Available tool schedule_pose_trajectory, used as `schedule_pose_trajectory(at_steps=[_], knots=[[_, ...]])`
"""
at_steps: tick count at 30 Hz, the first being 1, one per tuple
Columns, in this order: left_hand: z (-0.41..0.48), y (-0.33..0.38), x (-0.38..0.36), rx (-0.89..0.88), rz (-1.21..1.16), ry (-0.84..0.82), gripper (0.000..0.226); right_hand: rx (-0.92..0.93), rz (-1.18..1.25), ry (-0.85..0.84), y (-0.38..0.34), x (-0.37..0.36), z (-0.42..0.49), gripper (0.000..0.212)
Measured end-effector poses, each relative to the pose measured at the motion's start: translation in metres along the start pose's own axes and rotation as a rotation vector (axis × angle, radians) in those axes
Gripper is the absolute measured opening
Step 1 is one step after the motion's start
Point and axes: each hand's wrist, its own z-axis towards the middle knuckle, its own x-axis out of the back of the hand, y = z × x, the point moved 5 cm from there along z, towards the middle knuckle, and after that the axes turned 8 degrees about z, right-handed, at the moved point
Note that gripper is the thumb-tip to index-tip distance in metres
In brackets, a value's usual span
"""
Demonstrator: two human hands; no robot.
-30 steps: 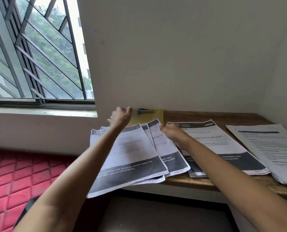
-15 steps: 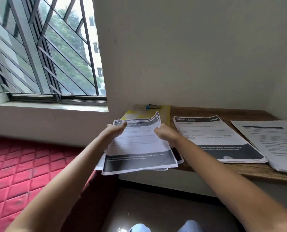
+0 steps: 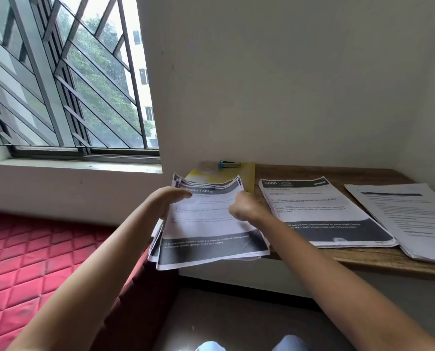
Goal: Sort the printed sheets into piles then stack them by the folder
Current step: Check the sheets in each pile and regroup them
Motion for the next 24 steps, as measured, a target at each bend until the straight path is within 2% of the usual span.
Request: schedule_pose_trajectory(at_steps=[3,5,7,9,11,14,15,19,22,24], knots=[[-0.003,-0.010,0.005,0.078,-0.018,-0.020,0.036,-0.026,0.151,0.020,0.003,0.009,-0.001,0.031],[-0.009,-0.014,0.008,0.057,-0.029,-0.005,0.029,-0.057,0.283,0.016,0.010,0.017,-0.001,0.037],[-0.011,-0.017,0.005,-0.009,-0.099,-0.054,0.033,-0.101,0.412,-0.051,0.019,0.017,-0.001,0.039],[-0.021,-0.012,0.001,-0.106,-0.235,-0.072,0.022,-0.118,0.502,-0.084,0.024,0.015,0.007,0.026],[-0.030,0.001,0.004,-0.222,-0.346,-0.049,0.025,-0.065,0.566,-0.037,0.021,0.024,0.014,0.016],[-0.027,0.029,0.030,-0.400,-0.450,0.073,0.057,0.144,0.697,0.043,-0.003,0.060,0.023,0.022],[-0.024,0.041,0.042,-0.452,-0.445,0.134,0.059,0.214,0.727,0.092,-0.014,0.076,0.024,0.024],[-0.034,0.087,0.071,-0.570,-0.334,0.322,0.033,0.373,0.681,0.284,-0.040,0.121,0.030,0.025],[-0.037,0.101,0.074,-0.648,-0.304,0.433,0.017,0.404,0.683,0.313,-0.041,0.123,0.032,0.021],[-0.036,0.101,0.073,-0.689,-0.305,0.484,0.017,0.404,0.714,0.309,-0.035,0.118,0.033,0.026]])
